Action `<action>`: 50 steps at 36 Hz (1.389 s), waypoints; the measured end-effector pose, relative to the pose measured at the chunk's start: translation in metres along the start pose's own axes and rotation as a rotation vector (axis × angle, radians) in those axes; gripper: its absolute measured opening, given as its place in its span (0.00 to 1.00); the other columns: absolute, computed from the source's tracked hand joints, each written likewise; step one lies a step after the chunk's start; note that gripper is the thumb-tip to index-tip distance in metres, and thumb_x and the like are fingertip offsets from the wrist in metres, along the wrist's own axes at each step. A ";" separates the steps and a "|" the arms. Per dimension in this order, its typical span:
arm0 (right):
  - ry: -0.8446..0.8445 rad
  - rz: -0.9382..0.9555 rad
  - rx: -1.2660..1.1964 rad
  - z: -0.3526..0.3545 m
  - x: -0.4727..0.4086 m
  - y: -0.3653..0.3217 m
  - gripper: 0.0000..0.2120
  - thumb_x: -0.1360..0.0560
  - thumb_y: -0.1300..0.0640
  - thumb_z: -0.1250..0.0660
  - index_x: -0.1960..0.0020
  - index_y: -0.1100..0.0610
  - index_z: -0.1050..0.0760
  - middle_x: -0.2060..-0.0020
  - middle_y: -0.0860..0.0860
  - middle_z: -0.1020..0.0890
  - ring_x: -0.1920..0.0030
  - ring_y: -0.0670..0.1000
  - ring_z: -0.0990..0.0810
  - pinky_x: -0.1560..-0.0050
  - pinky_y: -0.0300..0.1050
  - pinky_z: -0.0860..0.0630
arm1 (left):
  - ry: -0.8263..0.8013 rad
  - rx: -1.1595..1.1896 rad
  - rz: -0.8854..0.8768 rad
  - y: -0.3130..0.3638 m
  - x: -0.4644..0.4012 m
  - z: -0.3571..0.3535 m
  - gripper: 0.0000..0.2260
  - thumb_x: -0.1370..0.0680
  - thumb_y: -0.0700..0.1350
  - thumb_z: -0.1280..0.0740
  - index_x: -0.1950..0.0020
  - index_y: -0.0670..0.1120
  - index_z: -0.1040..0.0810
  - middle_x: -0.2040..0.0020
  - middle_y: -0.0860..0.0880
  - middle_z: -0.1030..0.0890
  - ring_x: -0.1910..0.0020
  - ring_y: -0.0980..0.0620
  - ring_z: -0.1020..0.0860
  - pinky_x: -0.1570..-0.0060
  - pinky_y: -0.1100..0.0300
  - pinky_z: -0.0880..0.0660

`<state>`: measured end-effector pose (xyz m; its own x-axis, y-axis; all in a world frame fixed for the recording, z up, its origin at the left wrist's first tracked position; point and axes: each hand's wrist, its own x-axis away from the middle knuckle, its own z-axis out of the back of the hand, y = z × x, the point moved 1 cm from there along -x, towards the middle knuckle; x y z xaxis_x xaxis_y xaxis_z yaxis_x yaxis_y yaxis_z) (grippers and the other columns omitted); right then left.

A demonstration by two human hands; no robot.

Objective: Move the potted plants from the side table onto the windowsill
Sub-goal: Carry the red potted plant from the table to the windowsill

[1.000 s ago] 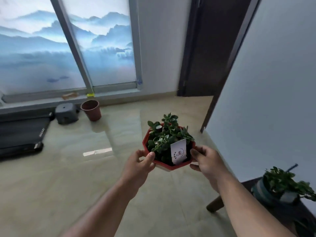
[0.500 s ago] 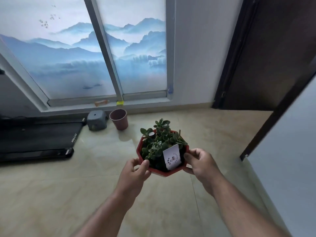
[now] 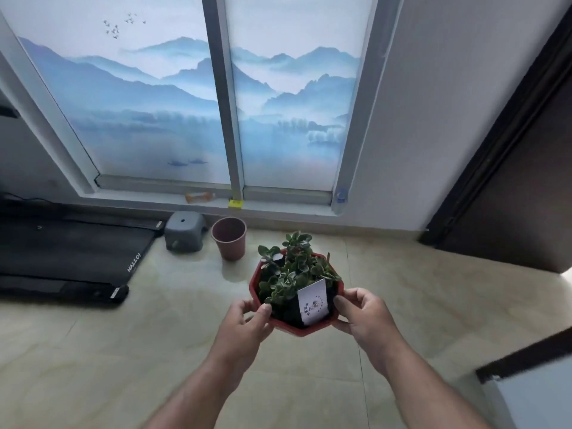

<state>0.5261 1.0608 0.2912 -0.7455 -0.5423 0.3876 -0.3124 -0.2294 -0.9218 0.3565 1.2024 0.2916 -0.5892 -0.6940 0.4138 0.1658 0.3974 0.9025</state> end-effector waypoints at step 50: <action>-0.059 -0.287 0.082 -0.260 -0.859 -0.174 0.04 0.19 0.64 0.34 0.46 0.65 0.24 0.50 0.61 0.16 0.51 0.55 0.16 0.46 0.56 0.16 | 0.083 -0.042 0.173 0.191 -0.872 0.026 0.06 0.19 0.43 0.33 0.50 0.41 0.27 0.53 0.46 0.16 0.55 0.54 0.18 0.40 0.49 0.20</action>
<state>1.0678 1.7761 0.1180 -0.5974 -0.4915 0.6336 -0.4550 -0.4429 -0.7725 0.8814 1.8989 0.1006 -0.4823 -0.6655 0.5697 0.2924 0.4907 0.8208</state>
